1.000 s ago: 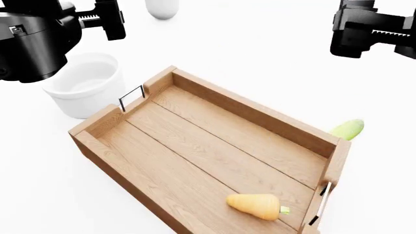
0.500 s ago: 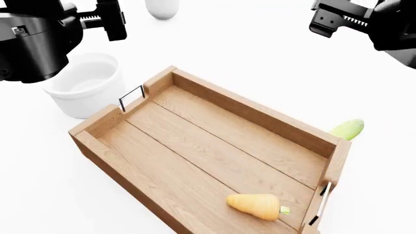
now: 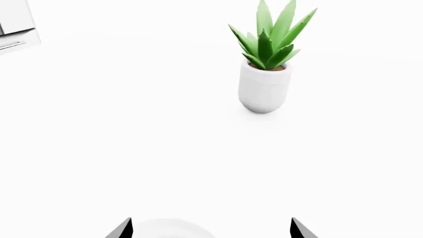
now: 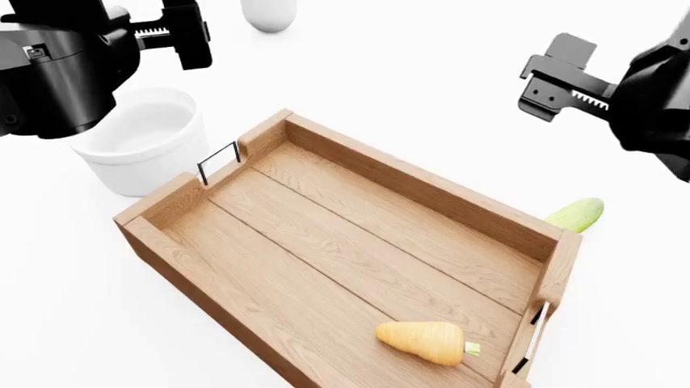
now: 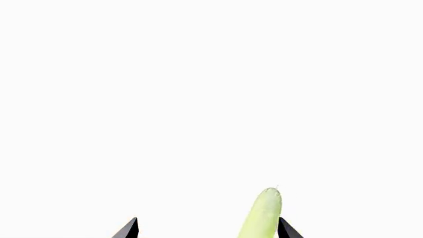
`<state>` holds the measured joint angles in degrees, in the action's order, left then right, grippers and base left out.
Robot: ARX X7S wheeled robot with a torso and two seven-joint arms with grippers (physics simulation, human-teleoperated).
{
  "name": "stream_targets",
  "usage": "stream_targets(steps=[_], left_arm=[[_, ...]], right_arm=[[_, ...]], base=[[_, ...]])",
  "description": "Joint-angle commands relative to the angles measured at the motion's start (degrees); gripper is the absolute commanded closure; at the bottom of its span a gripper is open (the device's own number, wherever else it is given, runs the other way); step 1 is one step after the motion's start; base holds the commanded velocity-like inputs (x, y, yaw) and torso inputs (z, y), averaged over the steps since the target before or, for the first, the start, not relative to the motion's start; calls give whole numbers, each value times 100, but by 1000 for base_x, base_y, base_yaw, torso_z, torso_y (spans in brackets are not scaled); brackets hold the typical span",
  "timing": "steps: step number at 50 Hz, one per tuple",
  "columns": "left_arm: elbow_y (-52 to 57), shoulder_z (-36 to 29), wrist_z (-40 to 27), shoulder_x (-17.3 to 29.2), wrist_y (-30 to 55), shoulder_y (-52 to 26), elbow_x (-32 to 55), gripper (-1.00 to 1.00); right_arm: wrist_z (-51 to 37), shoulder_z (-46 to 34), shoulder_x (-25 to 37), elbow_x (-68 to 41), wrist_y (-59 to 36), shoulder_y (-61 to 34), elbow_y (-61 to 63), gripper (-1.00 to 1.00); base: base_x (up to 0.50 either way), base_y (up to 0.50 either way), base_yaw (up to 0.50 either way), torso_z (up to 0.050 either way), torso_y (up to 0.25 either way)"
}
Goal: Place the two vegetables and bowl onto the tray for setting up a vegetable dip station.
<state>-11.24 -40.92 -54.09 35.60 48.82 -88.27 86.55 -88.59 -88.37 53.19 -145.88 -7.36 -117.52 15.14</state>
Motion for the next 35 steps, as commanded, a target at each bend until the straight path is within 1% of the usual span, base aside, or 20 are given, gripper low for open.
stream_targets(steps=[1, 9, 19, 35], left_arm=[[-35, 5, 16, 7, -9, -5, -2, -100], [26, 2, -8, 1, -14, 20, 9, -100], [25, -16, -1, -18, -4, 10, 0, -100], [29, -14, 0, -2, 0, 0, 2, -100]], right_arm=[[-94, -1130, 353, -417, 769, -672, 933, -100], [145, -1291, 234, -364, 776, -731, 607, -100], [141, -1460, 372, -249, 867, -678, 429, -100], [279, -1671, 334, -201, 1076, -331, 347, -100]], base=[[0, 0, 0, 0, 0], [0, 0, 0, 0, 0], [0, 0, 0, 0, 0], [0, 0, 0, 0, 0]])
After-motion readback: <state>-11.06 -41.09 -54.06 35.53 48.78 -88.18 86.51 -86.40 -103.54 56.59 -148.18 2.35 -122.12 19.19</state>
